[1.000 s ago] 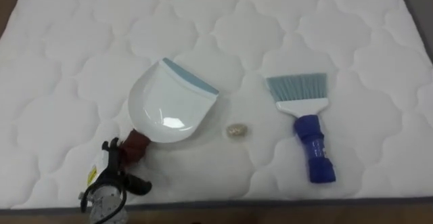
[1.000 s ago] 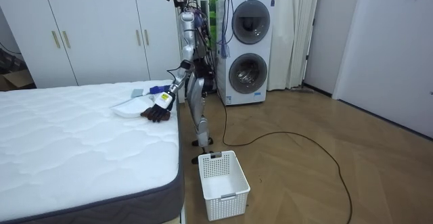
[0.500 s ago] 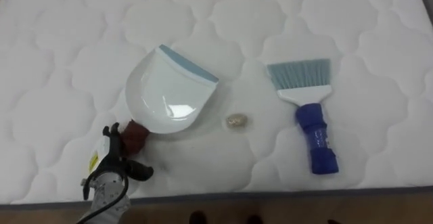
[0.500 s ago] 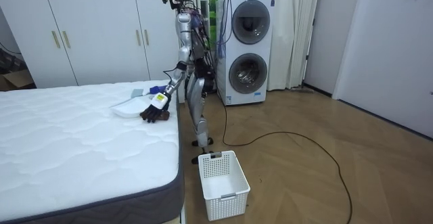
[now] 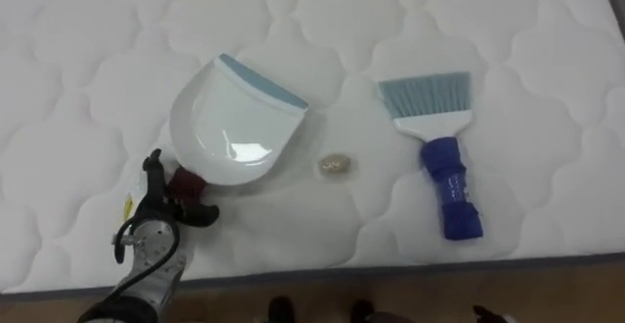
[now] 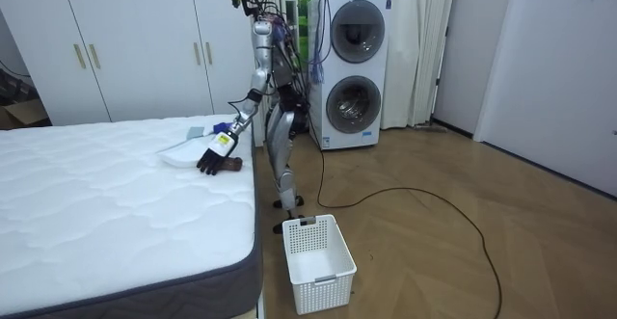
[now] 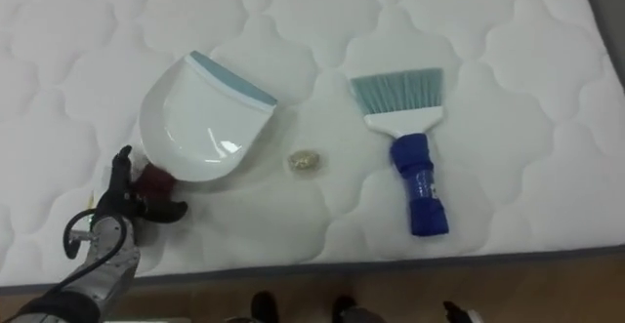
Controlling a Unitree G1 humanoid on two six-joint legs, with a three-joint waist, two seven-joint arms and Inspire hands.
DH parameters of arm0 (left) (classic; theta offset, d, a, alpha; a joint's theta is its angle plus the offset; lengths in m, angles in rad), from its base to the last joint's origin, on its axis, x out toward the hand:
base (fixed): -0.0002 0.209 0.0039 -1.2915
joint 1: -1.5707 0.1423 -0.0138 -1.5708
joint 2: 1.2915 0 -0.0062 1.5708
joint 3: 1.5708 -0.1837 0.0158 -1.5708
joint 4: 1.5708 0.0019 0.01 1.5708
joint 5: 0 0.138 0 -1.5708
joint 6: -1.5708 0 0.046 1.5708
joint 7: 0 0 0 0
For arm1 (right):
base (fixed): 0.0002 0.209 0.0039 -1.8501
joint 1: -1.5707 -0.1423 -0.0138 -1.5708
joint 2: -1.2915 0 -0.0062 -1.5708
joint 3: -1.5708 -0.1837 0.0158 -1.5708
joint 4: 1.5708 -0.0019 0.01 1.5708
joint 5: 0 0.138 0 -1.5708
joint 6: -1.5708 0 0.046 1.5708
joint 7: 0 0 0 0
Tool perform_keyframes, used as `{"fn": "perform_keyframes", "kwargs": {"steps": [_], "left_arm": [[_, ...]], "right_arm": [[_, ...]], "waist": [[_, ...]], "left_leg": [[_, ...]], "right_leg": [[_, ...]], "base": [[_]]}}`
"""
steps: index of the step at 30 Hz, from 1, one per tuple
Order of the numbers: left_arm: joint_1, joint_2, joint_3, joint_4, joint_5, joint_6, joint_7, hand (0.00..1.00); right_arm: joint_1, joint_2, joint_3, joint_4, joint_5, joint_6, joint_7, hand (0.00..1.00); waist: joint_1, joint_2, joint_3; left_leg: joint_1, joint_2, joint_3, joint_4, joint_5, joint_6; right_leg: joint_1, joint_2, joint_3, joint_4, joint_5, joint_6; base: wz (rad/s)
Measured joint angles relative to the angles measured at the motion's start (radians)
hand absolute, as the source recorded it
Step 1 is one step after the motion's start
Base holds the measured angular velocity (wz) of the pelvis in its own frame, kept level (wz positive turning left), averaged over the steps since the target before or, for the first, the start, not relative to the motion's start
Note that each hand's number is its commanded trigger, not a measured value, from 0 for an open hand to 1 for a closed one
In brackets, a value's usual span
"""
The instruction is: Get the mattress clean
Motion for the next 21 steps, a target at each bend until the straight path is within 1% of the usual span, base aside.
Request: {"fn": "perform_keyframes", "kwargs": {"steps": [1, 4, 5, 9, 11, 14, 16, 19, 21], "left_arm": [[0.000, 0.003, 0.001, 0.002, -0.017, 0.001, 0.000, 1.00], [-0.004, 0.027, 0.000, 0.011, -0.018, 0.010, -0.012, 1.00], [-0.011, 0.030, 0.000, 0.017, -0.018, 0.019, -0.023, 1.00], [-0.020, 0.031, -0.004, 0.027, -0.029, 0.054, -0.057, 1.00], [-0.021, 0.034, -0.004, 0.029, -0.072, 0.071, -0.075, 1.00], [-0.021, 0.035, -0.031, 0.039, -0.122, 0.085, -0.107, 1.00], [-0.021, 0.033, -0.047, 0.039, -0.145, 0.087, -0.120, 1.00], [-0.021, 0.033, -0.049, 0.039, -0.168, 0.087, -0.128, 1.00], [-0.021, 0.032, -0.049, 0.039, -0.174, 0.088, -0.131, 1.00]], "right_arm": [[0.001, 0.000, 0.000, -0.005, 0.000, 0.006, 0.000, 0.00], [0.003, 0.000, 0.010, -0.018, 0.001, 0.019, 0.001, 0.00], [0.004, -0.001, 0.011, -0.018, 0.001, 0.024, 0.001, 0.00], [0.003, -0.002, 0.023, -0.023, 0.001, 0.039, 0.001, 0.00], [0.003, 0.000, 0.029, -0.027, 0.000, 0.046, 0.001, 0.00], [0.003, -0.003, 0.030, -0.028, 0.001, 0.057, -0.002, 0.00], [0.003, -0.002, 0.039, -0.028, -0.002, 0.066, -0.007, 0.00], [0.003, -0.002, 0.046, -0.031, -0.002, 0.068, -0.016, 0.00], [0.003, -0.002, 0.048, -0.036, -0.002, 0.078, -0.019, 0.00]], "waist": [[0.001, 0.000, 0.0000], [-0.002, 0.000, -0.0001], [-0.002, 0.000, -0.0001], [-0.011, 0.000, 0.0000], [-0.024, 0.000, 0.0002], [-0.028, -0.001, 0.0006], [-0.029, -0.001, 0.0006], [-0.029, -0.001, 0.0006], [-0.029, -0.001, 0.0008]], "left_leg": [[0.000, 0.000, 0.006, 0.000, 0.000, 0.000], [-0.001, 0.000, 0.011, 0.000, 0.000, 0.000], [-0.001, 0.001, 0.013, 0.000, 0.000, 0.000], [-0.005, 0.001, 0.020, 0.002, 0.000, 0.001], [-0.009, 0.000, 0.022, 0.004, -0.001, 0.002], [-0.009, 0.001, 0.034, 0.004, -0.001, 0.003], [-0.009, 0.002, 0.039, 0.005, -0.002, 0.004], [-0.009, 0.002, 0.044, 0.004, -0.002, 0.005], [-0.009, 0.002, 0.044, 0.004, -0.003, 0.005]], "right_leg": [[-0.004, 0.000, 0.002, 0.004, 0.000, 0.000], [-0.007, -0.001, 0.001, 0.009, 0.000, 0.000], [-0.007, -0.002, 0.001, 0.009, 0.000, 0.000], [-0.009, -0.006, 0.002, 0.009, -0.001, 0.001], [-0.010, -0.008, 0.000, 0.009, -0.002, 0.004], [-0.011, -0.012, 0.002, 0.009, -0.004, 0.005], [-0.011, -0.012, 0.003, 0.008, -0.004, 0.006], [-0.011, -0.013, 0.003, 0.008, -0.005, 0.007], [-0.011, -0.013, 0.003, 0.008, -0.005, 0.007]], "base": [[-0.09], [-0.03], [0.04], [0.00], [0.05], [-0.01], [0.00], [0.00], [0.00]]}}
